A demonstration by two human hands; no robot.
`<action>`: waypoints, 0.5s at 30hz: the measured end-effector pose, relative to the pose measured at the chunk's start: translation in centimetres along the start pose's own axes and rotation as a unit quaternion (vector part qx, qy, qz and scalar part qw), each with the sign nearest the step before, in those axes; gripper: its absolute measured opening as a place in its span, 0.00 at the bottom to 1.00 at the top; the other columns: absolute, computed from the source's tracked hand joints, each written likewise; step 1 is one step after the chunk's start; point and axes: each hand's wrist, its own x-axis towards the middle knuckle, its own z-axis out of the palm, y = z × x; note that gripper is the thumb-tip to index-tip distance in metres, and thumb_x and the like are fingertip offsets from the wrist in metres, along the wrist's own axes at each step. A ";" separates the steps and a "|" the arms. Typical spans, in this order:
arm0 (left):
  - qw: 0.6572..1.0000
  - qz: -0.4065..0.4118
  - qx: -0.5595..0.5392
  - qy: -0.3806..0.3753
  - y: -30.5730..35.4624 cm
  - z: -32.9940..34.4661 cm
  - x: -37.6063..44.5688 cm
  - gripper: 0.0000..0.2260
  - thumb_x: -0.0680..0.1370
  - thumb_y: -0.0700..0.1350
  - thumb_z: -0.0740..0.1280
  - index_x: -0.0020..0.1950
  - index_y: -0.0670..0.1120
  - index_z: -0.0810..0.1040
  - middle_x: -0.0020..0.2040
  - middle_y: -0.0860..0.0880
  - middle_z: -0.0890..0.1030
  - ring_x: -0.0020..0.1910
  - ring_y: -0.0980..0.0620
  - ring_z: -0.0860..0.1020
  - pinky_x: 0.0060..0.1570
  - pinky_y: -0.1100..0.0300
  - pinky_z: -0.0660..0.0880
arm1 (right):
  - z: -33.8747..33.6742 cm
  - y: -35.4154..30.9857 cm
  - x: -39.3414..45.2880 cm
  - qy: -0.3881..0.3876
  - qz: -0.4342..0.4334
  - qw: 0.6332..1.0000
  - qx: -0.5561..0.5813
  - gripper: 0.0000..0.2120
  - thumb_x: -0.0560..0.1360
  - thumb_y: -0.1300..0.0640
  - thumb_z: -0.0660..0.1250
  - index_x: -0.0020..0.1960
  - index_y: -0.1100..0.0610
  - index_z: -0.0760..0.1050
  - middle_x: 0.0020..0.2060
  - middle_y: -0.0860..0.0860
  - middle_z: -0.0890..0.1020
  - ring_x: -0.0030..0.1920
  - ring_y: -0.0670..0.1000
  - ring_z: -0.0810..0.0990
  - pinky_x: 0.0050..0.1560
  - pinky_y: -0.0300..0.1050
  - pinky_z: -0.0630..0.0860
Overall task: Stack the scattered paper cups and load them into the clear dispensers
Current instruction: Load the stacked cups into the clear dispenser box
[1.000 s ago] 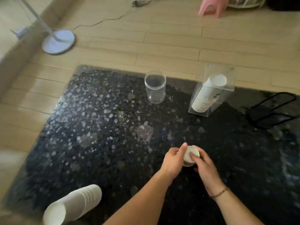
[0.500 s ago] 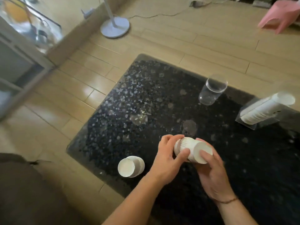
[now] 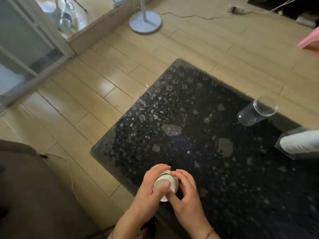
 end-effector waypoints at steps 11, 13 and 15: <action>0.902 -0.275 -0.327 0.065 -4.9 2.3 1.7 0.23 0.70 0.65 0.65 0.58 0.53 0.80 0.56 0.48 0.84 0.56 0.48 0.80 0.56 0.50 0.76 | 0.4 3.0 2.0 -0.153 0.205 0.950 0.181 0.48 0.55 0.34 0.73 0.70 0.32 0.53 0.62 0.34 0.67 0.65 0.42 0.69 0.65 0.46 0.69; 0.894 -0.285 -0.340 0.067 -5.0 2.8 1.6 0.24 0.70 0.65 0.69 0.60 0.53 0.80 0.54 0.45 0.84 0.54 0.44 0.82 0.48 0.50 0.78 | 0.2 3.5 2.4 -0.192 0.203 0.940 0.196 0.49 0.54 0.34 0.76 0.70 0.32 0.56 0.65 0.37 0.69 0.64 0.44 0.72 0.65 0.50 0.72; 0.873 -0.296 -0.373 0.107 -5.1 3.5 1.7 0.26 0.71 0.64 0.69 0.64 0.51 0.78 0.52 0.45 0.85 0.50 0.45 0.84 0.43 0.50 0.79 | 0.1 4.3 2.6 -0.206 0.202 0.934 0.212 0.48 0.56 0.39 0.78 0.71 0.36 0.59 0.67 0.43 0.72 0.64 0.48 0.75 0.65 0.53 0.73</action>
